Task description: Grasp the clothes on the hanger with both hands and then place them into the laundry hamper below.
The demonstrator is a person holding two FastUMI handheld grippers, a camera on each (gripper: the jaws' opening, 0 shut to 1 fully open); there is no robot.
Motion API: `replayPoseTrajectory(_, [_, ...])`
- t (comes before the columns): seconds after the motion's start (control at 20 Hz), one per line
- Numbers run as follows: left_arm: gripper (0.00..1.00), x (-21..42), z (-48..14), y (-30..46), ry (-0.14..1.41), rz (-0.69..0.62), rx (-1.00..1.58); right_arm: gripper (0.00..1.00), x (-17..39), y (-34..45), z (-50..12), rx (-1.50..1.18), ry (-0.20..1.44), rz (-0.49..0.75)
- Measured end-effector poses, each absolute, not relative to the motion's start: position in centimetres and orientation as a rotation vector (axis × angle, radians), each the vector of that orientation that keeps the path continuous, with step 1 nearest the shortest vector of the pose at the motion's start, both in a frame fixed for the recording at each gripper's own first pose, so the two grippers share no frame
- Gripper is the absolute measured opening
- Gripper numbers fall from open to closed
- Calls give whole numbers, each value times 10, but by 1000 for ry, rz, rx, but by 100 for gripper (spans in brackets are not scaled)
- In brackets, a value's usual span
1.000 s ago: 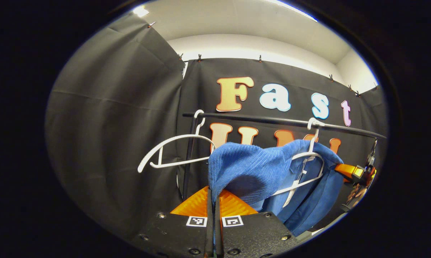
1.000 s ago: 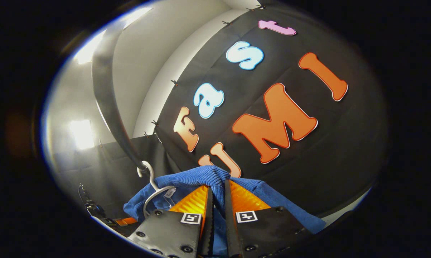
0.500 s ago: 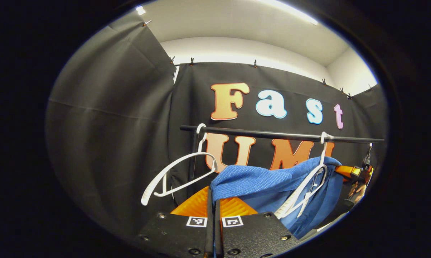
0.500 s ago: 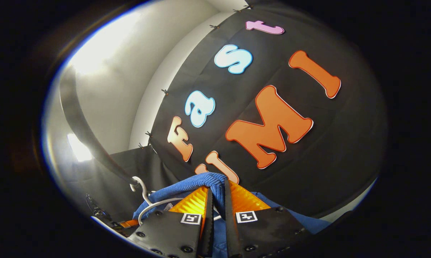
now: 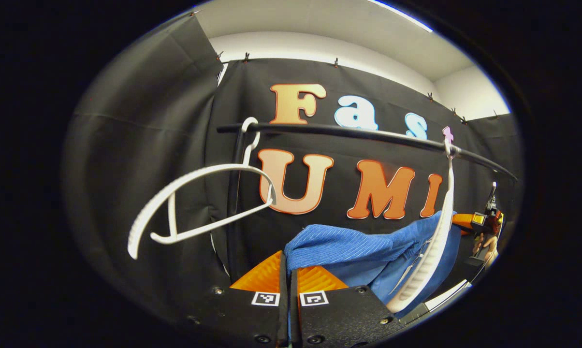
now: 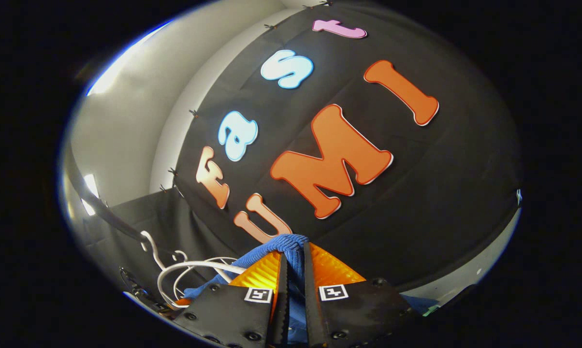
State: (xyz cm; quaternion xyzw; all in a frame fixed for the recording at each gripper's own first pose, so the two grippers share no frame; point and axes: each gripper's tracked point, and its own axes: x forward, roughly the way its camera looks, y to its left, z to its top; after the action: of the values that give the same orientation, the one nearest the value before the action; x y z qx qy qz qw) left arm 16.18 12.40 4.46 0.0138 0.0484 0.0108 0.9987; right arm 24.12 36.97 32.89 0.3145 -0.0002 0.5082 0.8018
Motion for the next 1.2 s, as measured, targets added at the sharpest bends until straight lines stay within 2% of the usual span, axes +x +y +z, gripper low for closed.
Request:
replayPoseTrajectory(0.4, [2,143,-19,123,195,19,-32,22,251,359,271,616,90,1013])
replayPoseTrajectory(0.85, [2,123,-21,96,177,-9,12,21,222,365,249,532,86,998])
replayPoseTrajectory(1.2, [2,110,-10,46,155,-101,36,20,185,374,243,505,77,1023])
